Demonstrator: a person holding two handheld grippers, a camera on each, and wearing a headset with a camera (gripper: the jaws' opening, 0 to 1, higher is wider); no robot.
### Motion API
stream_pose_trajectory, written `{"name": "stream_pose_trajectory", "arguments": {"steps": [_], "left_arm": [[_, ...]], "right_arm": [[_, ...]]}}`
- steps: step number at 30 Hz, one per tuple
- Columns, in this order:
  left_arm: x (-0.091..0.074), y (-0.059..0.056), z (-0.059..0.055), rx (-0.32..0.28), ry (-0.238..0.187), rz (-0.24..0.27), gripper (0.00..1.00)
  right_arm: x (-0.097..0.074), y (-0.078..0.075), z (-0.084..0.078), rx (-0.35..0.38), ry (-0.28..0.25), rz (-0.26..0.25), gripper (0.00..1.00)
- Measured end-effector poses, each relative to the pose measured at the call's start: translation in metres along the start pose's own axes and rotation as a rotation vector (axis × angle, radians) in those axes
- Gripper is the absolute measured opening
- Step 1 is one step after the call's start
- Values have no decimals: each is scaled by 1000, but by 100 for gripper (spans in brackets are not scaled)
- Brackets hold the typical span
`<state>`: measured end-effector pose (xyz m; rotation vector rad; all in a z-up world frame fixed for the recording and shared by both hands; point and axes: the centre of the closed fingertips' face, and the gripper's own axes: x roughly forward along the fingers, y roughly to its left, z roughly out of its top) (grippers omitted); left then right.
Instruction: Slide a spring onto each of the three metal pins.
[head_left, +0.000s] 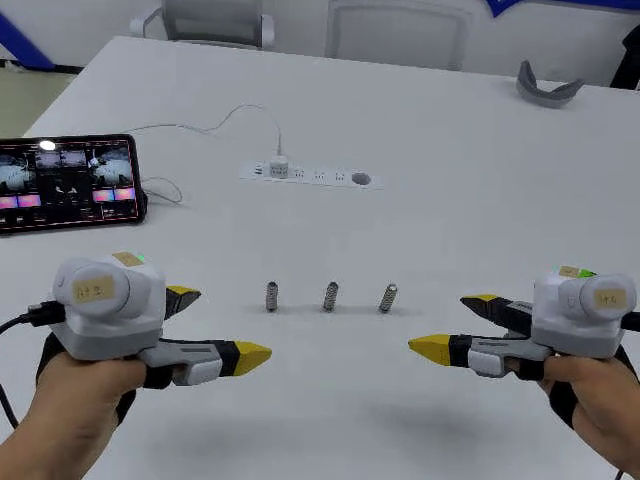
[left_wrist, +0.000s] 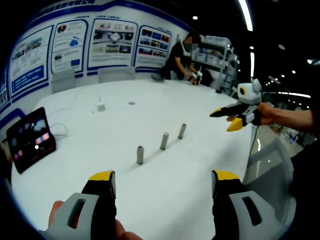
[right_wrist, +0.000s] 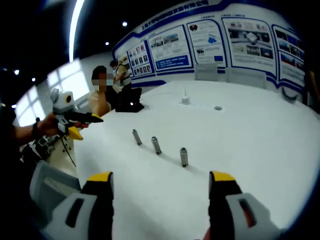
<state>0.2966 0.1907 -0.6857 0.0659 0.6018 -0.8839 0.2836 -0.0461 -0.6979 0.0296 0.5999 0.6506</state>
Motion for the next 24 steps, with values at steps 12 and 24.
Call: {"name": "stream_pose_trajectory", "arguments": {"steps": [12, 24], "left_arm": [[-1, -1, 0, -23, 7, 2, 78], [-4, 1, -2, 12, 18, 9, 81]], "right_arm": [[-3, 13, -14, 22, 15, 6, 84], [-2, 17, -12, 22, 7, 16, 88]]}}
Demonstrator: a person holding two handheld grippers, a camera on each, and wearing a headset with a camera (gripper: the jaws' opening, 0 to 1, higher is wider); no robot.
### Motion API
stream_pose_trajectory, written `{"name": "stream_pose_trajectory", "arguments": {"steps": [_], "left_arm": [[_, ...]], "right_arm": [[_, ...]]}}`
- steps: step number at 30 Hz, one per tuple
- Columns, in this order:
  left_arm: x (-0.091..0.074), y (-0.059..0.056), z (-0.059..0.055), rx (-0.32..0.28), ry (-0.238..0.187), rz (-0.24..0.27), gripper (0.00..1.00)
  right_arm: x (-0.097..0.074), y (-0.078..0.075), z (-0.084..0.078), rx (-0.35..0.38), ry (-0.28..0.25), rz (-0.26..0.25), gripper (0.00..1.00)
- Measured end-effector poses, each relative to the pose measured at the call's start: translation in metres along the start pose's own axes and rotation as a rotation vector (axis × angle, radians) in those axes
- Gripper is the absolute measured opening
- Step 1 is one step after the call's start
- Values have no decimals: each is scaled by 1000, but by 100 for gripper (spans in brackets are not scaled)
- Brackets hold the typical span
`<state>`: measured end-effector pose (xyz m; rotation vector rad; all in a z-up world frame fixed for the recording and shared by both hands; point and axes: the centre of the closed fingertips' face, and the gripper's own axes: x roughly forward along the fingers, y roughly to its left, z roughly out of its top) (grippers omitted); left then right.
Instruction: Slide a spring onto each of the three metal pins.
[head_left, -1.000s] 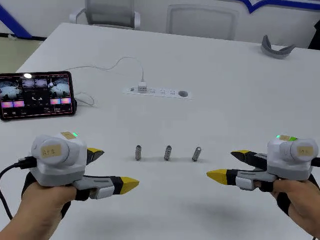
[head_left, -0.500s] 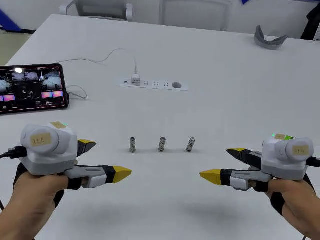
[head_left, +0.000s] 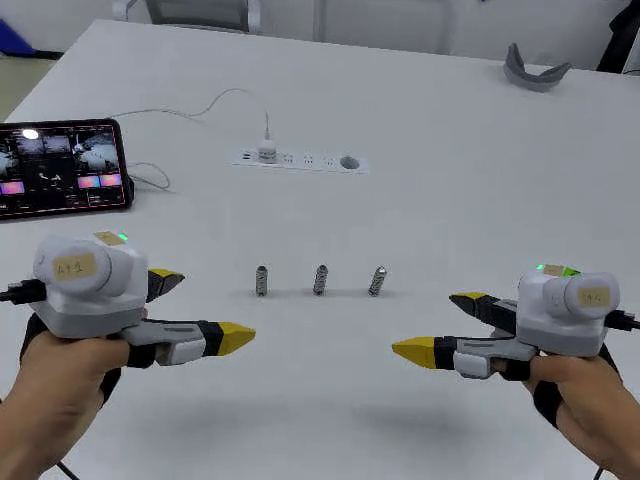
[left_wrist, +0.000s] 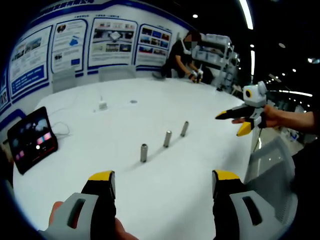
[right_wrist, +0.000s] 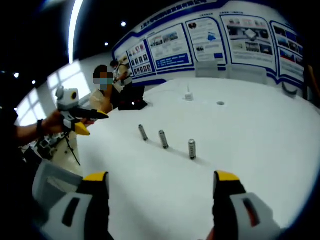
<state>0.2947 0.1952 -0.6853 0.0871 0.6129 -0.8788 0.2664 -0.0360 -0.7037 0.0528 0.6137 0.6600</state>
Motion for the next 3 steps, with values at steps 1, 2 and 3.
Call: {"name": "stream_pose_trajectory", "arguments": {"steps": [1, 2, 3], "left_arm": [[0, 0, 0, 2, -1, -2, 81], [-1, 0, -1, 1, 0, 0, 81], [-1, 1, -1, 3, 1, 2, 82]], "right_arm": [[0, 0, 0, -1, 2, 0, 88], [1, 1, -1, -3, 4, 1, 88], [1, 1, -1, -3, 5, 2, 88]]}}
